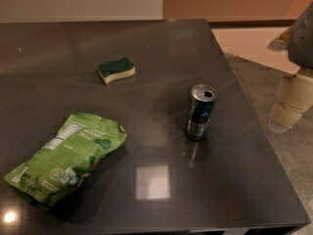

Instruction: Pick green rice chip bag

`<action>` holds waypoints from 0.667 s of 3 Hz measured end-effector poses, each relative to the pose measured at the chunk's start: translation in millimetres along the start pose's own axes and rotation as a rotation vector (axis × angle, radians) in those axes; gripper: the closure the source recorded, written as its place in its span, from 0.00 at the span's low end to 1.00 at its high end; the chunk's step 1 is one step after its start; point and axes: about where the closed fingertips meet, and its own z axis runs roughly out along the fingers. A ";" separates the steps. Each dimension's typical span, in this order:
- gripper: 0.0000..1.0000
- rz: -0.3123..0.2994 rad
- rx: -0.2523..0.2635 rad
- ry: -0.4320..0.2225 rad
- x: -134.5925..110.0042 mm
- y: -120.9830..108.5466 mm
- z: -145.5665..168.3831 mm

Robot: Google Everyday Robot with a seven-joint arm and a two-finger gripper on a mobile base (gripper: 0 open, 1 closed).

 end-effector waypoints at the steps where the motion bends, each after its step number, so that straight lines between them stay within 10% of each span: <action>1: 0.00 0.000 0.000 0.000 -0.1 0.0 -0.1; 2: 0.00 -0.016 0.003 0.009 -4.9 -1.3 -1.9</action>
Offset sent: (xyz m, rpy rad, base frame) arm 0.0031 0.0076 0.0010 -0.0332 0.0212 0.0293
